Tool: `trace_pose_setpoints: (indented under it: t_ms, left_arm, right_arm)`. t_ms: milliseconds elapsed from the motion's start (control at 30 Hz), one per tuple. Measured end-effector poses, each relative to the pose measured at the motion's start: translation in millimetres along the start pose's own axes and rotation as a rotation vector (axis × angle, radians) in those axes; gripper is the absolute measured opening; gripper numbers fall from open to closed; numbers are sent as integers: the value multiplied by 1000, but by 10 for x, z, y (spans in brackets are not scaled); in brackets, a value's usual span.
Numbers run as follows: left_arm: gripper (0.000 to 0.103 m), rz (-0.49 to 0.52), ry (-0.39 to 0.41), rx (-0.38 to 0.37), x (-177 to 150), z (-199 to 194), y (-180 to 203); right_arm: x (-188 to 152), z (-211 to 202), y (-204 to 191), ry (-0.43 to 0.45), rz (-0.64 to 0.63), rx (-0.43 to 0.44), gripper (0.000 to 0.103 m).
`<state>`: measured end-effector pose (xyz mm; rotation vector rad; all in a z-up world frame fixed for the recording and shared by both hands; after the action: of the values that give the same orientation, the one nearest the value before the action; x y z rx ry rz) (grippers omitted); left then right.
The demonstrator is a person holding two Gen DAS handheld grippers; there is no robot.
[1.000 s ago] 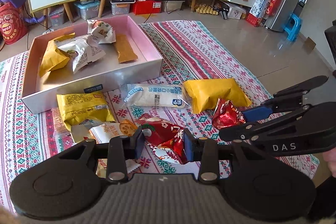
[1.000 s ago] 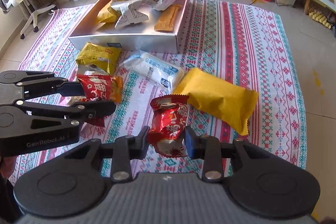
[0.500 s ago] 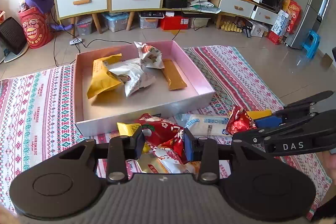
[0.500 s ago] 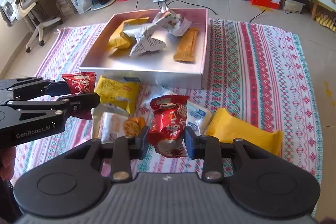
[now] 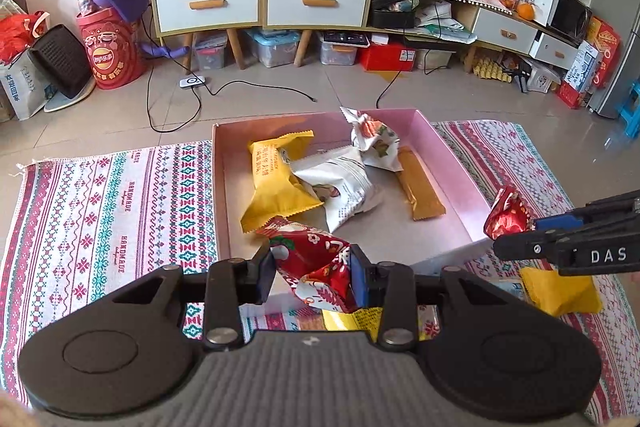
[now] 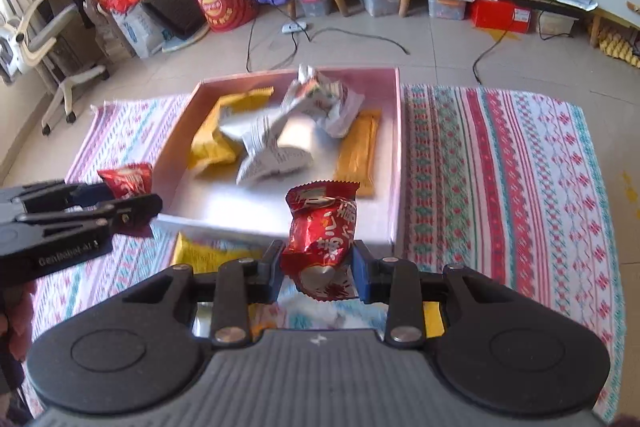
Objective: Organize snacks
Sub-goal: 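Carry both red candies into the pink box and open both tools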
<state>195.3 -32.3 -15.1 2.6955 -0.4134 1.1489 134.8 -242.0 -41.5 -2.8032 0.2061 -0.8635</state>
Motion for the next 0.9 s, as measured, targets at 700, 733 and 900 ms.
trace_pose_setpoints:
  t_ms: [700, 733, 900]
  left_arm:
    - [44, -6, -89, 91, -40, 473, -168]
    - [44, -8, -91, 91, -43, 475, -173]
    - [51, -12, -79, 81, -26, 451, -191]
  right_arm:
    - [157, 510, 105, -5, 38, -41, 32]
    - [156, 511, 103, -6, 39, -41, 33]
    - [172, 490, 114, 4, 51, -48, 50]
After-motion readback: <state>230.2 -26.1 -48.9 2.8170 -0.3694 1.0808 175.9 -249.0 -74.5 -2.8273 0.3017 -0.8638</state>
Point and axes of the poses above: each gripper's, at about its wrist camera, not at the fingertips, and z roughly the way its jaws point, y to its right, x to its top, the point moved 6 cm from there along z, roughly the way its jaws point, and after that the axes turned 5 degrees about y, right-handed, at the moved point
